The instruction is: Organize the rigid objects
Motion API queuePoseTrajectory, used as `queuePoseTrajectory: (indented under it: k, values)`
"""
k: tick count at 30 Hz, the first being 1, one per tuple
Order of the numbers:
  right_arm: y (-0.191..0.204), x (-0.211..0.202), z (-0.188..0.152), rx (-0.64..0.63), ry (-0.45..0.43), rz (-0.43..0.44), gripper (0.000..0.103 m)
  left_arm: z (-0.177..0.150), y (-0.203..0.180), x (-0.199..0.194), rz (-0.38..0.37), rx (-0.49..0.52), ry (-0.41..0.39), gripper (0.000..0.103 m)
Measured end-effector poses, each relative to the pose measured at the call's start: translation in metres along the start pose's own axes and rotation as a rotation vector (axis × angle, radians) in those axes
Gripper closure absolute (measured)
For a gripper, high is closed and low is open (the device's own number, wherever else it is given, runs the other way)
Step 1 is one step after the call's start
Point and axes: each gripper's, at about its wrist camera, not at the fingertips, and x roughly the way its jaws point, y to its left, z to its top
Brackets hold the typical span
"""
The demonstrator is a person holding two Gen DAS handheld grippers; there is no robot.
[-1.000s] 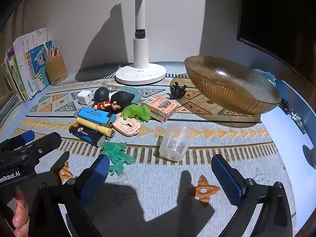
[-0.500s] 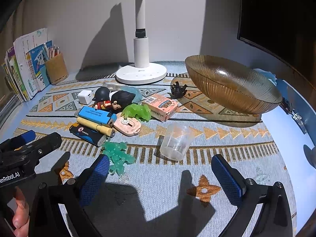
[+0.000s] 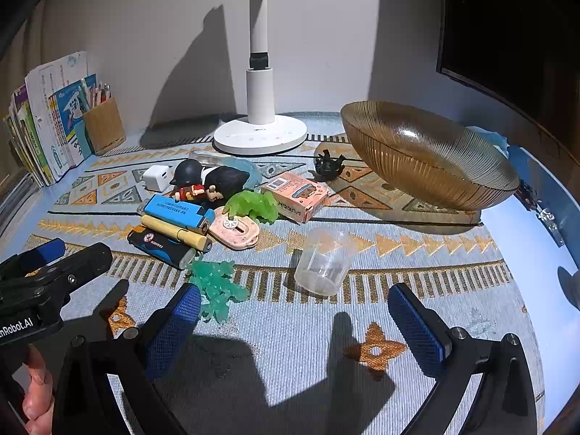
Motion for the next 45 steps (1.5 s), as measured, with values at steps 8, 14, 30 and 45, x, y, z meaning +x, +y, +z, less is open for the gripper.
queuePoseTrajectory:
  k: [8,14,30,45]
  values:
    - [-0.001,0.001,0.000,0.005,0.001,0.009,0.000,0.000,0.000,-0.001,0.000,-0.001,-0.004,0.001]
    - [-0.001,0.001,0.000,0.007,0.002,0.012,0.000,0.000,0.000,-0.001,0.002,0.000,-0.004,0.001]
    - [-0.036,0.025,0.025,0.101,0.166,0.194,0.000,0.034,-0.001,-0.019,0.005,0.079,-0.009,0.001]
    - [-0.038,0.098,0.085,-0.098,0.271,0.222,0.029,0.104,0.030,0.096,-0.124,0.197,0.260,0.001]
